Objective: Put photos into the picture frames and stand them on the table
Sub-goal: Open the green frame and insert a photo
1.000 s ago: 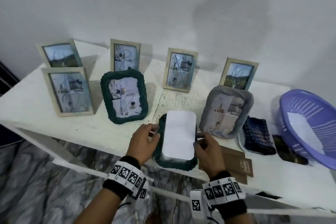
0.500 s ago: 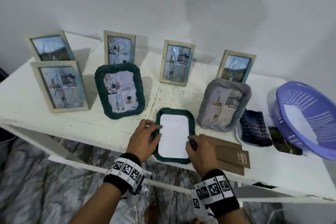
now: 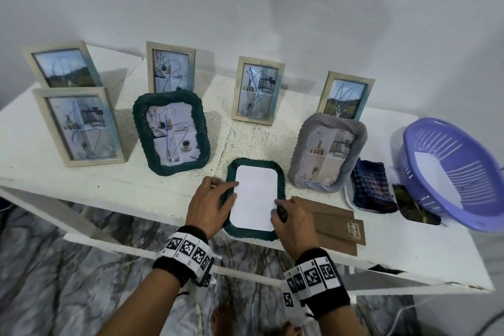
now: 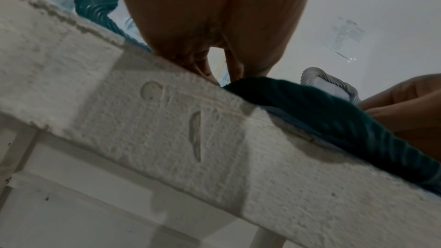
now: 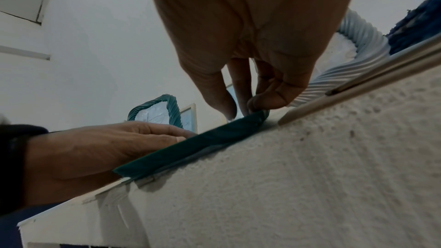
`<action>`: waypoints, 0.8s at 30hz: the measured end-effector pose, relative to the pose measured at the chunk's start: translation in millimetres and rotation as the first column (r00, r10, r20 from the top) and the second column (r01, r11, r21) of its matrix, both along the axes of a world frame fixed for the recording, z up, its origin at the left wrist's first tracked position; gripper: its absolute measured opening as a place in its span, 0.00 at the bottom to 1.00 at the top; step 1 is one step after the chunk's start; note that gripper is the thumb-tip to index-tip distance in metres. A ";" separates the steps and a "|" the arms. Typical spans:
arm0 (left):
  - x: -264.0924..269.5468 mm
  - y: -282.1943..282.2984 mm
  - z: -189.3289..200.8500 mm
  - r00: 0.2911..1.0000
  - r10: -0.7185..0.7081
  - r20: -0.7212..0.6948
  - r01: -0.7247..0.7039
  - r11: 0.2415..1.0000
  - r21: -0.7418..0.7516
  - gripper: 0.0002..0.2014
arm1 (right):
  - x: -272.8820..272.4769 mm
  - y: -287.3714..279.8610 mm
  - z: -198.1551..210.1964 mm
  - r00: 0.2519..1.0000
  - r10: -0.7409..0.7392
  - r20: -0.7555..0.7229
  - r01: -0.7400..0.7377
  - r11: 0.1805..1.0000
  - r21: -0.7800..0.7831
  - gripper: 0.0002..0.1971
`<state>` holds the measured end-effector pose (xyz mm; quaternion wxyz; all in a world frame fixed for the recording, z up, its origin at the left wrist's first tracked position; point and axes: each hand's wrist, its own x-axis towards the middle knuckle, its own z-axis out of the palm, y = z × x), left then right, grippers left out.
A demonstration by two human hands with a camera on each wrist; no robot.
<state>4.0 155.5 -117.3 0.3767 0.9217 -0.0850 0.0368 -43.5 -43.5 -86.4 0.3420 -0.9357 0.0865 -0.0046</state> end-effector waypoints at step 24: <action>-3.1 4.9 -10.4 1.000 0.025 0.005 -0.024 0.992 -0.127 0.30 | -28.1 -106.7 25.8 0.903 0.244 -0.353 -0.380 0.837 -0.394 0.35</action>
